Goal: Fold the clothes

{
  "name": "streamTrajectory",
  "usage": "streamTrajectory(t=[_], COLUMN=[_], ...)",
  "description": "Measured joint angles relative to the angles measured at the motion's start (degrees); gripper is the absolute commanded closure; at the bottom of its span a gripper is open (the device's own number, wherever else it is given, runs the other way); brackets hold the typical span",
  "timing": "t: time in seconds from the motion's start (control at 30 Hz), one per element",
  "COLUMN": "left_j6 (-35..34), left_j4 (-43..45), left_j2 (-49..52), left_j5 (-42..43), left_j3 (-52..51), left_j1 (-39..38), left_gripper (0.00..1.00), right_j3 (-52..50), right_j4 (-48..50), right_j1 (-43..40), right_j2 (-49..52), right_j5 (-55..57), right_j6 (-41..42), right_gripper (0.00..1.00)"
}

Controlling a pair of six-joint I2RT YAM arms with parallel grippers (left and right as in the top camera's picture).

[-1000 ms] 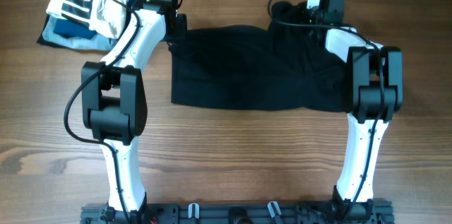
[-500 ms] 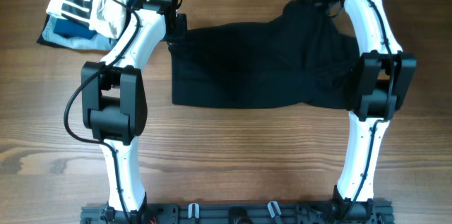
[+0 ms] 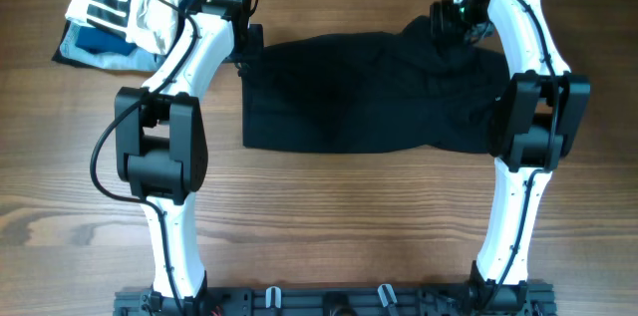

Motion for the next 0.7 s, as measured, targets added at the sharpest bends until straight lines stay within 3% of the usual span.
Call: streamTrajectory(t=[0.23, 0.33, 0.4, 0.47, 0.53, 0.7], left_j6=[0.0, 0.0, 0.0, 0.0, 0.0, 0.0], left_j4=[0.04, 0.04, 0.04, 0.04, 0.04, 0.04], left_j2=[0.0, 0.0, 0.0, 0.0, 0.0, 0.0], left_j5=[0.02, 0.0, 0.0, 0.0, 0.0, 0.0], left_j3=[0.0, 0.0, 0.0, 0.0, 0.0, 0.0], left_j1=[0.0, 0.0, 0.0, 0.0, 0.0, 0.0], left_gripper=[0.96, 0.96, 0.96, 0.96, 0.96, 0.96], right_j3=[-0.42, -0.68, -0.81, -0.85, -0.85, -0.85], right_j4=[5.7, 5.57, 5.27, 5.4, 5.55, 5.53], right_j1=[0.0, 0.0, 0.0, 0.0, 0.0, 0.0], right_j2=[0.0, 0.02, 0.07, 0.11, 0.11, 0.13], right_j5=[0.17, 0.04, -0.52, -1.27, -2.27, -3.56], right_j6=[-0.02, -0.09, -0.2, -0.37, -0.28, -0.39], right_gripper=[0.24, 0.33, 0.47, 0.54, 0.53, 0.38])
